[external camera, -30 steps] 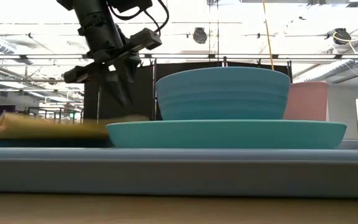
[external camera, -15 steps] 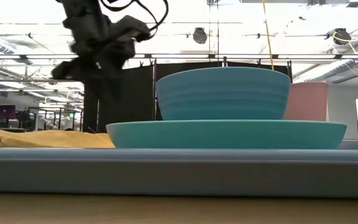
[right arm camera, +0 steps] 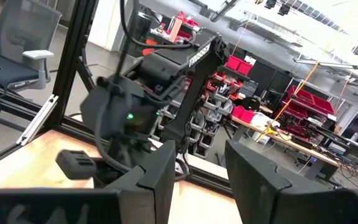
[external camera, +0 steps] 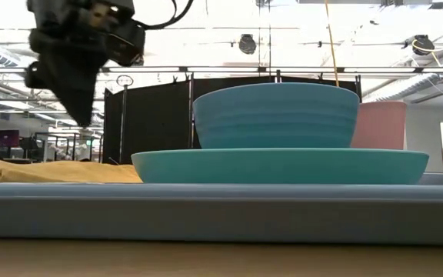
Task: Set up tray
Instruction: Put the yellow napkin on the blue serving tray to the left of the green plate
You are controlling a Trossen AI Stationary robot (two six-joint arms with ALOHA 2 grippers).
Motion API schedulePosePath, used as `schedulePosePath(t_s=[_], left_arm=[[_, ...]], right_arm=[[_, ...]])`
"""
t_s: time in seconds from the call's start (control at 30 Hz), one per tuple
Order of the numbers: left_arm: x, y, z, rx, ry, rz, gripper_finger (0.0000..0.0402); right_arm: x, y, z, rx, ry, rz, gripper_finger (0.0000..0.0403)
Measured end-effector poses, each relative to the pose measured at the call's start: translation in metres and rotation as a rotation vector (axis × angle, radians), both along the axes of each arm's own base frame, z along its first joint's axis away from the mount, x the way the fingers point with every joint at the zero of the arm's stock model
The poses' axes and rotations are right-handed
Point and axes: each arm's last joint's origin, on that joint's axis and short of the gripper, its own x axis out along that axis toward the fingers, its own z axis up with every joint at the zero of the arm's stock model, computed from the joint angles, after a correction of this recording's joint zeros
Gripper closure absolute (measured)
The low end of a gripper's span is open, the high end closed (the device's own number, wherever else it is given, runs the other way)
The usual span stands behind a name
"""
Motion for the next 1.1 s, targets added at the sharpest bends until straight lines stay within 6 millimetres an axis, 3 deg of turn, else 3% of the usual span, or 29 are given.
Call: schedulePosePath(t_s=[0.23,0.47,1.1], left_arm=[[0.001,-0.021,-0.008,-0.018,-0.022,-0.045,0.0399],[0.005,-0.038,-0.031,-0.029,0.02,-0.11,0.0399],[0.011,-0.044,-0.066,-0.036,0.147,-0.08,0.0401]], right_arm=[[0.0,0.0,0.0,0.0,0.003,0.0,0.0273],[0.0,0.0,-0.001,-0.001,0.006,0.0,0.0273],[0.0,0.0,-0.001,-0.001,0.006,0.0,0.0273]])
